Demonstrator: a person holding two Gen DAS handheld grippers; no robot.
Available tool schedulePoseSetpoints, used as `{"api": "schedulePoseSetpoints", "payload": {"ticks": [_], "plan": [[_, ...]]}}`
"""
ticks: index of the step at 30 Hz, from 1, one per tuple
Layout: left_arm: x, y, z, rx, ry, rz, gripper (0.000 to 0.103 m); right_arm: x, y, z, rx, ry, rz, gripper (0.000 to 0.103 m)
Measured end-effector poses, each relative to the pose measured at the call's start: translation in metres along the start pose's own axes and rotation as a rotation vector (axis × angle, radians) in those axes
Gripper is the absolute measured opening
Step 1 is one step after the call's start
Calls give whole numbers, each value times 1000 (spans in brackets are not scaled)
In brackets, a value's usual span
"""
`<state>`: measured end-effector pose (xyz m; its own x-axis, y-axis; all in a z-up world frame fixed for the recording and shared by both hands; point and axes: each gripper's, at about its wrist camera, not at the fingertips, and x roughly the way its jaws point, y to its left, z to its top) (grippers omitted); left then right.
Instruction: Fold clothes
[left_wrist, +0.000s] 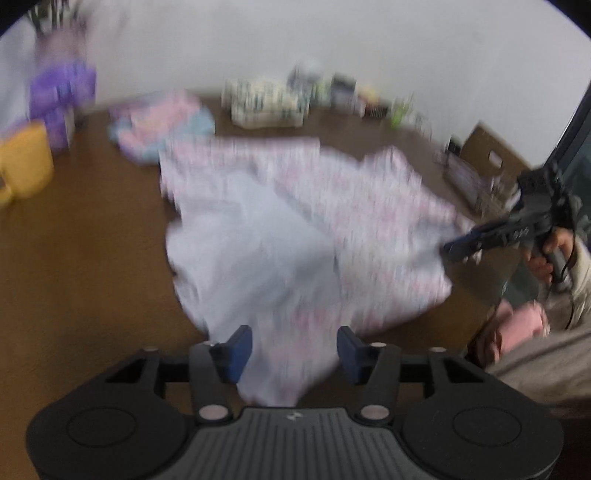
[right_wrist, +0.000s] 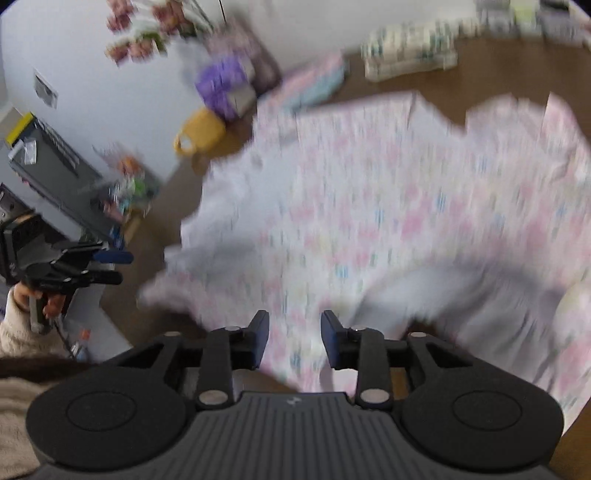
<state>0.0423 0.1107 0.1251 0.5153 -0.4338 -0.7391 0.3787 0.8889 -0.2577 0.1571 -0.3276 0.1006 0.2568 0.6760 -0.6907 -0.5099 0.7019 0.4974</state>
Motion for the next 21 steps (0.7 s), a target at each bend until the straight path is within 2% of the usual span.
{"api": "schedulePoseSetpoints", "payload": {"ticks": [3,6,12,14,17,21], "plan": [[-9,1,18,-2,-119,-3,54,15,8,10,-71,-74,-109,31],[15,-3,35,51,-138,50,54,43,21,8,-133,-100,-171,31],[99,-11,50,142,-29,54,53,110,55,12,-293,-83,-239,31],[119,-10,46,180,-3,88,50,125,63,11,-342,-65,-264,31],[135,-2,41,196,23,130,41,143,74,8,-405,-38,-295,30],[140,15,36,160,13,170,42,149,85,1,-477,-48,-284,30]]}}
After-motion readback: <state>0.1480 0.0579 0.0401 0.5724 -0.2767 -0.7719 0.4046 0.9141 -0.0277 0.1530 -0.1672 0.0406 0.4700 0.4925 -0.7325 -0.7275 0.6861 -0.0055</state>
